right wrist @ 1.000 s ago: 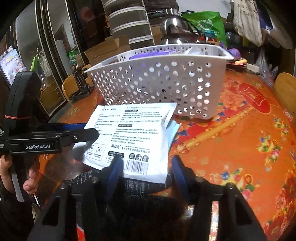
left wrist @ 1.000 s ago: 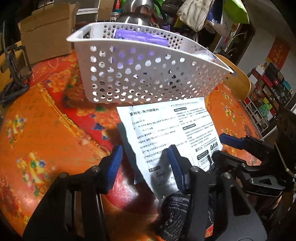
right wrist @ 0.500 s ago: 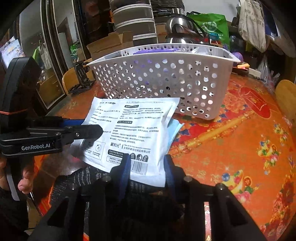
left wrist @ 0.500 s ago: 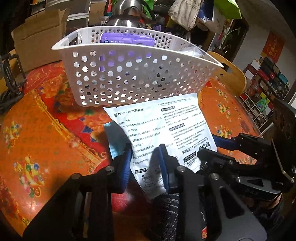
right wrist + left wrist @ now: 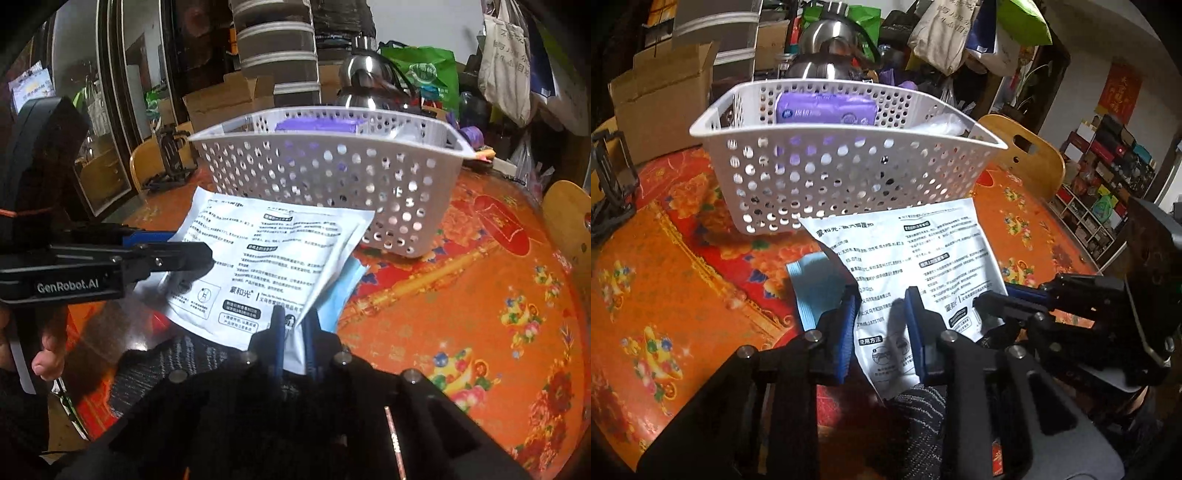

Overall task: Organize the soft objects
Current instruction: 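Lift the paper-insert bag into the basket and open both tools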

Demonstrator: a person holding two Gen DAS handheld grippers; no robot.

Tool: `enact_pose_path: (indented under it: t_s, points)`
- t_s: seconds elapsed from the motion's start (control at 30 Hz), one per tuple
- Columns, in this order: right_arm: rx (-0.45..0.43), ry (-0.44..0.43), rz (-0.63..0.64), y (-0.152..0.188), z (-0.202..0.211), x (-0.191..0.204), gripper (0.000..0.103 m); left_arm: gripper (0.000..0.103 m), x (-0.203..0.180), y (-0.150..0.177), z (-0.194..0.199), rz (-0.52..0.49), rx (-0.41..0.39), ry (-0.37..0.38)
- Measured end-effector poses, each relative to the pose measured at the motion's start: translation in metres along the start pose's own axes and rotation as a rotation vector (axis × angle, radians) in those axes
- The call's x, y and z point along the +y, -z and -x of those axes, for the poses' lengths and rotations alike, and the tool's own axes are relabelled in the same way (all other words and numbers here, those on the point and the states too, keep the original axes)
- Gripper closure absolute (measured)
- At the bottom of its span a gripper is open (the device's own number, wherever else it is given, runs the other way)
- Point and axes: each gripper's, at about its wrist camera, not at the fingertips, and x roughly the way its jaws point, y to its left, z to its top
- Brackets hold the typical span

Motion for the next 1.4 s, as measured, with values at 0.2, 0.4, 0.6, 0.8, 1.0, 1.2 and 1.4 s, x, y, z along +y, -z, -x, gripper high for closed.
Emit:
enact_pose_path:
  t_s: [0.2,0.4,0.6,0.8,1.0,1.2,1.4]
  points:
    - [-0.056,-0.005,0.005,-0.014,0.022,0.003,0.094,0.079,-0.006,-0.009,0.018,-0.009,-0.032,0.002]
    - [-0.105,0.001,0.015,-0.035,0.044,0.004,0.094,0.079,-0.014,-0.028,0.044,-0.023,-0.083,0.004]
    - [-0.151,0.007,0.020,-0.059,0.061,0.002,0.094,0.079,-0.023,-0.055,0.068,-0.044,-0.128,0.001]
    - [-0.166,0.009,0.017,-0.083,0.064,-0.002,0.094,0.079,-0.025,-0.080,0.081,-0.046,-0.152,0.005]
    - [-0.180,0.005,-0.003,-0.120,0.058,-0.017,0.094,0.079,-0.024,-0.116,0.084,-0.058,-0.171,-0.009]
    - [-0.179,0.020,0.004,-0.158,0.041,-0.030,0.095,0.079,-0.014,-0.163,0.068,-0.070,-0.177,-0.032]
    - [-0.134,0.039,0.001,-0.180,0.004,-0.043,0.095,0.079,0.004,-0.199,0.033,-0.063,-0.155,-0.062]
